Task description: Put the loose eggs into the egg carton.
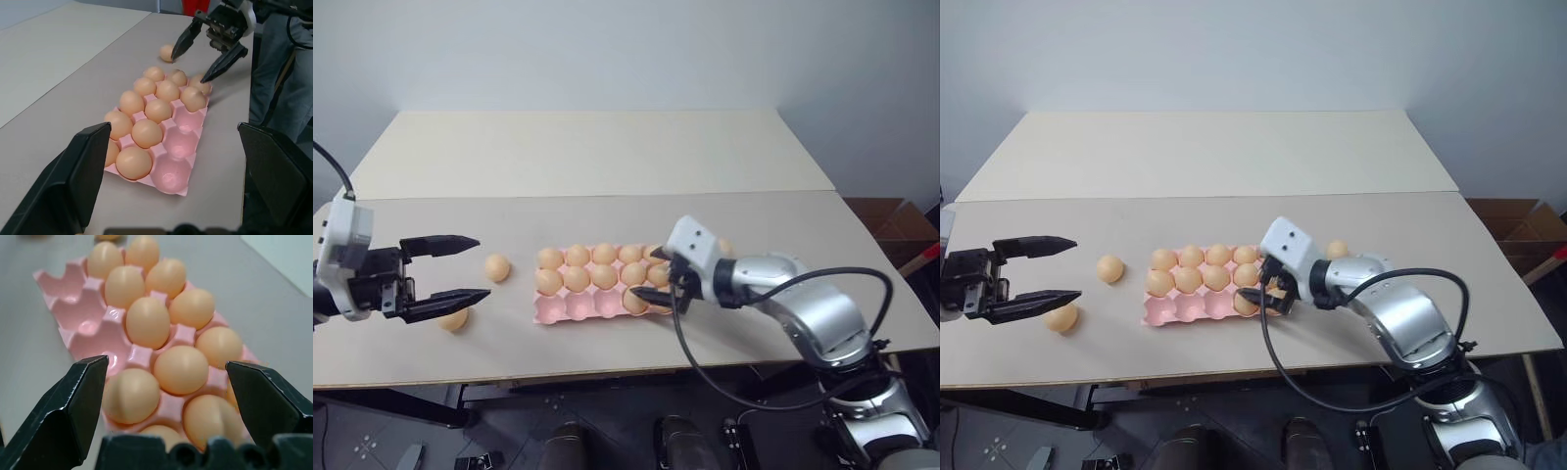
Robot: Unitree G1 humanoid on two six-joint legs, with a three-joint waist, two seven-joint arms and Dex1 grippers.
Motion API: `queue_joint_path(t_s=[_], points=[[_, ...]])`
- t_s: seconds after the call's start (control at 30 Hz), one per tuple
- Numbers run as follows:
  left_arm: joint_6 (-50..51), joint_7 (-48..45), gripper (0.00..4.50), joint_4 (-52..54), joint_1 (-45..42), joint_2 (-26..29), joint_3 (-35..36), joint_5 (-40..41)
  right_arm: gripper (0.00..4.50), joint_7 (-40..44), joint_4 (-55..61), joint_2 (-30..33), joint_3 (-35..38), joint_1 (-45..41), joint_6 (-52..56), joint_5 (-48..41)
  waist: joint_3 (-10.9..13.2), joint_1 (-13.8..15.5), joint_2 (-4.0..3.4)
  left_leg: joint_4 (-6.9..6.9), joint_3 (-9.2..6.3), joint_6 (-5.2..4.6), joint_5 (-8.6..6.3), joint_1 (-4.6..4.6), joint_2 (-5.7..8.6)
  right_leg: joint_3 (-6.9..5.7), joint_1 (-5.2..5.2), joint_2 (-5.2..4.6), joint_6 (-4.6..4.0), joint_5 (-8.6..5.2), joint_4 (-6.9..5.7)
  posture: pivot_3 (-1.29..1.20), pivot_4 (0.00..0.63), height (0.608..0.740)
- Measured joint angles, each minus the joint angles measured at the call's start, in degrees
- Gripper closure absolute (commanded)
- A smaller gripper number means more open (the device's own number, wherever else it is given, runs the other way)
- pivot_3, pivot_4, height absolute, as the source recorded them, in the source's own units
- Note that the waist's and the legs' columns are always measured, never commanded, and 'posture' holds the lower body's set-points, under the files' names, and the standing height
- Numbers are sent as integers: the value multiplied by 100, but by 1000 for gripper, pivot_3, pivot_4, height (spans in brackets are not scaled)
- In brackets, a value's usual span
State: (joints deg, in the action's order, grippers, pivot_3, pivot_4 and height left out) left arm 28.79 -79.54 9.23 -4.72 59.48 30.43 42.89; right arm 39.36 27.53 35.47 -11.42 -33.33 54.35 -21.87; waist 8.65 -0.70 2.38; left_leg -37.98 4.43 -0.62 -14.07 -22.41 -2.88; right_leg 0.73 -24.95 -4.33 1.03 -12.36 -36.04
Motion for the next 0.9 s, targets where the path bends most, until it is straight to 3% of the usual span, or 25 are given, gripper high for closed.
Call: queue_joint_path(t_s=[0.13, 0.3, 0.5, 0.67, 0.9], points=[[19, -209, 0, -27, 0, 108, 0, 22, 51, 710, -57, 878, 1055, 185, -253, -396, 1, 46, 1, 0, -1, 0, 0, -1, 1, -4, 2, -1, 0, -1, 8, 0, 150, 740], [-4, -414, 0, -124, 140, 164, 82, -2, 51, 2119, -514, 1884, 2155, 1596, -1427, -575, 1, 59, 2, 1, 0, -1, -1, 4, 1, -3, 7, -1, 18, -12, 10, 0, 150, 740], [-6, -411, 0, -118, 701, 120, 436, -53, 51, 2878, -1079, 2218, 3161, 2691, -2496, -497, 1, -29, 1, 1, 12, -1, -1, 26, -8, 5, 13, 2, 33, -21, -2, 0, 150, 740], [-3, -289, 0, -100, 778, 78, 469, -50, 51, 2619, -1073, 2112, 3057, 2427, -2543, -521, 1, -29, 1, 1, 16, 0, 0, 37, -10, 8, 17, 2, 1, -39, -4, 0, 150, 740], [36, -34, 0, 172, 609, -43, 410, 59, 51, 1284, -2050, 1335, 1282, 547, -1673, 379, 0, -29, 2, 2, 30, 0, -1, 10, -5, 19, -9, 0, -22, -5, -2, 0, 150, 740]])
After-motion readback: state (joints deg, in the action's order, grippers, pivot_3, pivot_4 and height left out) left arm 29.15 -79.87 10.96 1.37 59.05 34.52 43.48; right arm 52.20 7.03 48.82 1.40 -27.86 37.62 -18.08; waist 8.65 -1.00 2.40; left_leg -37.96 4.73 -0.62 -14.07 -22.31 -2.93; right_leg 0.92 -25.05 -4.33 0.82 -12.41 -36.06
